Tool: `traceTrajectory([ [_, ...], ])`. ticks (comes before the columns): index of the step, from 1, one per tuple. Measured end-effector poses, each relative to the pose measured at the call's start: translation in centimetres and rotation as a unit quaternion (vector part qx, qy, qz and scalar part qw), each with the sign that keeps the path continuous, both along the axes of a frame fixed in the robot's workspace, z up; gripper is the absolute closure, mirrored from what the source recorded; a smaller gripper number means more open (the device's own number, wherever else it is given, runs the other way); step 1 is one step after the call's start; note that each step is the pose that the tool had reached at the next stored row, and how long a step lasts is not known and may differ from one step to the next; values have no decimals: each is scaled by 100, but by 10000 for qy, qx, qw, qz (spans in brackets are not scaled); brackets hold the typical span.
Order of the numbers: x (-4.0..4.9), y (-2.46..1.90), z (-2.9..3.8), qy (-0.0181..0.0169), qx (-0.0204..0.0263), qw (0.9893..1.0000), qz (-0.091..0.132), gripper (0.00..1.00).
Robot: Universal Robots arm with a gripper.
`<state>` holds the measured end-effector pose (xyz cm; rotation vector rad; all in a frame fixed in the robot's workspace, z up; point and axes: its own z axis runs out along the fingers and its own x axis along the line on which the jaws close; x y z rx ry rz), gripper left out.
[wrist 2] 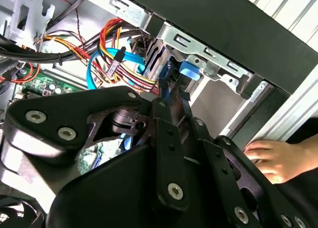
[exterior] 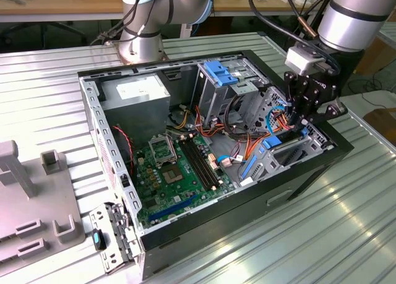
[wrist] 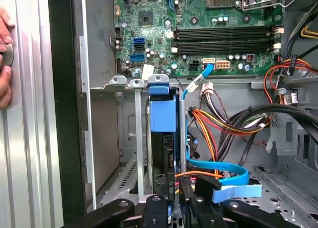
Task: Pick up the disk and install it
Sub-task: 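Insert the first disk wire, then insert the second disk wire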
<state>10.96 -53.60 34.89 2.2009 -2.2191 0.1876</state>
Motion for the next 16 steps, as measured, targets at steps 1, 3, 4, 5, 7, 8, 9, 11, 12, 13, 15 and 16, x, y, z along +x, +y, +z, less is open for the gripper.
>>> traceTrajectory([
  [1,0,0,0,0,0,10000,0,77],
  [3,0,0,2,0,-1,10000,0,89],
  [4,0,0,2,0,-1,10000,0,89],
  [5,0,0,3,0,-1,10000,0,89],
  [7,0,0,3,0,-1,10000,0,89],
  [8,0,0,3,0,-1,10000,0,89],
  [9,0,0,4,0,-2,10000,0,89],
  [11,0,0,4,0,-1,10000,0,89],
  [12,0,0,4,0,-2,10000,0,89],
  [13,0,0,21,0,-5,10000,0,89],
  [15,0,0,157,16,-1,10000,0,89],
  [16,1,0,196,24,-2,10000,1,89],
])
